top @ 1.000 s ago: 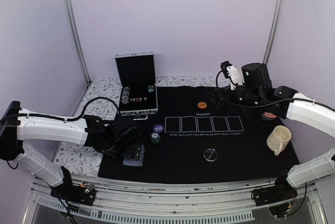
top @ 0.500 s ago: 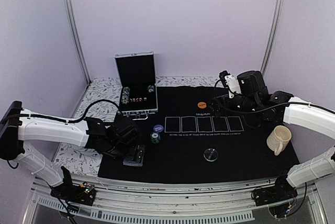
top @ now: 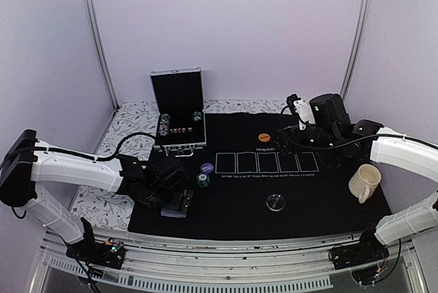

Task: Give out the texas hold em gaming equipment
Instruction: Pick up the face-down deck piles from the poker table mat.

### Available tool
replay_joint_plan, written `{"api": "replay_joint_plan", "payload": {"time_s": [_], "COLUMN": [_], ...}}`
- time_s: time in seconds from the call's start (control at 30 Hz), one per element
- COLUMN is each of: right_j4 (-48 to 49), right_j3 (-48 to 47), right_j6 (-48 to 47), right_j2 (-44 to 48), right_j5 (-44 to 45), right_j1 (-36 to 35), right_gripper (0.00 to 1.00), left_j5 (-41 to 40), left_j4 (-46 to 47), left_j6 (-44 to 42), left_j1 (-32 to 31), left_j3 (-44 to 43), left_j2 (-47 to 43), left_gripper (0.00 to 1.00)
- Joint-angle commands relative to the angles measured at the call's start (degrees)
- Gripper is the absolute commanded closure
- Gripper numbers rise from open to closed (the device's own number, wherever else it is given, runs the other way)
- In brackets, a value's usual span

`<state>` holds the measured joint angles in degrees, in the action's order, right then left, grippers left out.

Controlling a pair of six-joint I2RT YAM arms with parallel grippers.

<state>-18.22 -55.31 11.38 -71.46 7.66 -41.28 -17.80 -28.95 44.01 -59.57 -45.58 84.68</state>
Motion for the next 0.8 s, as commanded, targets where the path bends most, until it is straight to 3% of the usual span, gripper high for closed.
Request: {"api": "replay_joint_plan", "payload": {"time_s": [0.0,0.37,0.77], "right_j4": [-0.20,-0.59,-0.59], "right_j3": [0.48,0.82,0.68], "right_j6": [0.30,-0.12,-0.92], "right_j2": [-0.30,-0.77,-0.96], "right_j5": [0.26,-0.29,-0.51], "right_j1": [-0.48,-0.60,-0.63], "right_gripper": [0.01,0.01,0.01], "left_j5": [1.89,-1.86,-1.44], "left_j4": [3.76,0.17,-1.41], "left_j6": [-0.56,-0.06,-1.56], "left_j1": [0.73,0.77,0.72], "left_j3": [0.68,-1.12,-1.51], "left_j2": [1.22,3.69,-0.51], "left_gripper": [0.02,0.02,0.02]}}
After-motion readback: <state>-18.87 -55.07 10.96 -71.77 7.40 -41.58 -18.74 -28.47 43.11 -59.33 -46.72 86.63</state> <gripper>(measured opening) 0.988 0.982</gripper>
